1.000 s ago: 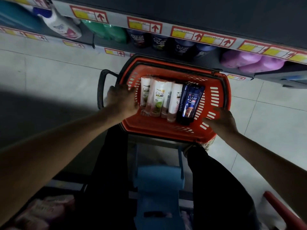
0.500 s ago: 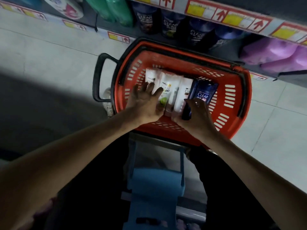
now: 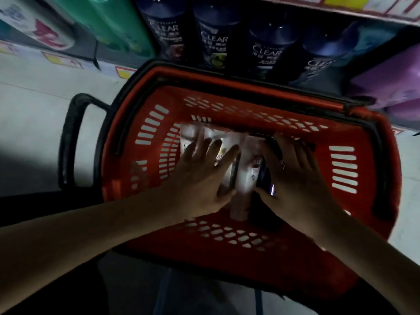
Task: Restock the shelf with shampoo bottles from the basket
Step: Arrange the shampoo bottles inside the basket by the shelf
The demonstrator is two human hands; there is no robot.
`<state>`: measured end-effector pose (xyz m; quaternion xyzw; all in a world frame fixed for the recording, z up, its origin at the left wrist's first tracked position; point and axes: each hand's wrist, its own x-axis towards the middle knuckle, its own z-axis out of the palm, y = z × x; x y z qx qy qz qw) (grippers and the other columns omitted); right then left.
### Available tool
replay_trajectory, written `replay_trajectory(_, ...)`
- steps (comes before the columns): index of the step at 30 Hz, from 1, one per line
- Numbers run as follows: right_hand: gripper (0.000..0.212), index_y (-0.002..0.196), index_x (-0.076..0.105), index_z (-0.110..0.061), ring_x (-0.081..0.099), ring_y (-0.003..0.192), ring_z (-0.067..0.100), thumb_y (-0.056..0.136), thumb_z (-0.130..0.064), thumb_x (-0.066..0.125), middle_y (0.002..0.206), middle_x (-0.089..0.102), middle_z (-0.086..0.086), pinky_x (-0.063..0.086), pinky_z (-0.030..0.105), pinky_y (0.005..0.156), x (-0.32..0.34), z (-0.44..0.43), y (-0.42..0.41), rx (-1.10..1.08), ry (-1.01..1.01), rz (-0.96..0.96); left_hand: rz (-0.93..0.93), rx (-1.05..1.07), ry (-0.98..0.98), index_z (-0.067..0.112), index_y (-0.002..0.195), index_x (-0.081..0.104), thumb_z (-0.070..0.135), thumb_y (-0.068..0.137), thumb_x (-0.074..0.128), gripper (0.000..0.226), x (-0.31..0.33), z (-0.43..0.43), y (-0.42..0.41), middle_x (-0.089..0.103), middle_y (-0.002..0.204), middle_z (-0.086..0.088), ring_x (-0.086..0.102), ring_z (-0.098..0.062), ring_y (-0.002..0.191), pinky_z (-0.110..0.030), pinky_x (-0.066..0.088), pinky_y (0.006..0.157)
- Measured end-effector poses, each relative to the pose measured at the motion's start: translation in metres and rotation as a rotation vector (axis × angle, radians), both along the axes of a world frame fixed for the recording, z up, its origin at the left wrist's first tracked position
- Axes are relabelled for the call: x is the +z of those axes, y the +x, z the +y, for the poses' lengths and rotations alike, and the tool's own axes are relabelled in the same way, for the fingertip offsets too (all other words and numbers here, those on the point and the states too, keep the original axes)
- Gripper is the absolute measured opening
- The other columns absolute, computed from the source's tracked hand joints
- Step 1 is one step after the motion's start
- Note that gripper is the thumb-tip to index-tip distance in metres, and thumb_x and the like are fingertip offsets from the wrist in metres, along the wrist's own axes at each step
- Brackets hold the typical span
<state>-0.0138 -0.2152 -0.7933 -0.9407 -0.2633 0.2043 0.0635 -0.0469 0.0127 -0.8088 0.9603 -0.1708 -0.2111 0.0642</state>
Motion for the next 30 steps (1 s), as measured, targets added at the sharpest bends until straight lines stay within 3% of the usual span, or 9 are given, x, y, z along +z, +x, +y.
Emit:
replay_trajectory(4,0.092,0.158,0.035,-0.016,0.030,0.148,0.040,0.079,-0.046,0.073,0.161,0.029,0.022,0.026,0.059,0.120,-0.003,-0.016,-0.002,0.080,0.020,-0.067,0.009,-0.014,-0.052,0.026,0.160,0.018,0.071,0.086,0.040,0.089,-0.011,0.005,0.004,0.032,0.159,-0.009,0.031,-0.031,0.146,-0.053,0.035,0.114)
replay_trajectory(7,0.089,0.157,0.037,-0.017,0.030,0.148,0.042,0.079,-0.047,0.070,0.161,0.029,0.022,0.026,0.058,0.120,-0.009,-0.023,-0.011,0.114,-0.005,-0.098,-0.029,-0.073,-0.023,0.018,0.154,0.036,0.069,0.082,0.042,0.089,-0.016,0.008,0.005,0.048,0.148,-0.016,0.048,-0.040,0.133,-0.057,0.047,0.101)
replay_trajectory(9,0.086,0.155,0.040,-0.014,0.034,0.146,0.045,0.080,-0.048,0.065,0.159,0.033,0.027,0.028,0.059,0.119,-0.009,-0.026,-0.020,0.132,-0.026,-0.133,-0.099,-0.077,0.021,0.017,0.152,0.041,0.068,0.077,0.043,0.091,-0.013,0.009,0.006,0.049,0.146,-0.015,0.050,-0.040,0.131,-0.055,0.046,0.102)
replay_trajectory(12,0.084,0.155,0.036,-0.011,0.033,0.145,0.047,0.085,-0.054,0.050,0.157,0.032,0.029,0.026,0.057,0.120,0.010,-0.025,-0.033,0.158,-0.063,-0.184,-0.126,-0.033,0.093,0.030,0.156,0.028,0.073,0.076,0.038,0.091,0.009,0.003,0.004,0.040,0.151,-0.005,0.044,-0.033,0.135,-0.050,0.042,0.105)
replay_trajectory(17,0.100,0.162,0.008,-0.018,0.026,0.144,0.039,0.088,-0.063,0.059,0.156,0.025,0.017,0.020,0.052,0.120,0.043,-0.007,-0.055,0.022,-0.130,-0.179,-0.087,0.084,0.057,0.036,0.157,0.015,0.064,0.086,0.056,0.087,0.056,-0.013,-0.016,0.025,0.159,-0.003,0.030,-0.031,0.145,-0.050,0.031,0.114)
replay_trajectory(22,0.099,0.162,0.005,-0.020,0.021,0.148,0.039,0.091,-0.061,0.060,0.160,0.020,0.015,0.020,0.051,0.120,0.061,0.012,-0.069,-0.087,-0.050,-0.054,-0.111,0.212,-0.001,0.035,0.158,0.007,0.063,0.088,0.054,0.088,0.079,0.002,-0.043,0.021,0.163,-0.010,0.028,-0.036,0.147,-0.052,0.028,0.118)
replay_trajectory(30,0.098,0.162,0.007,-0.021,0.024,0.146,0.037,0.090,-0.065,0.058,0.158,0.023,0.013,0.023,0.048,0.119,0.080,0.012,-0.082,-0.133,-0.122,-0.047,-0.191,0.321,-0.111,0.032,0.157,0.015,0.055,0.088,0.057,0.084,0.104,0.031,-0.046,0.033,0.155,-0.010,0.036,-0.037,0.142,-0.056,0.030,0.116)
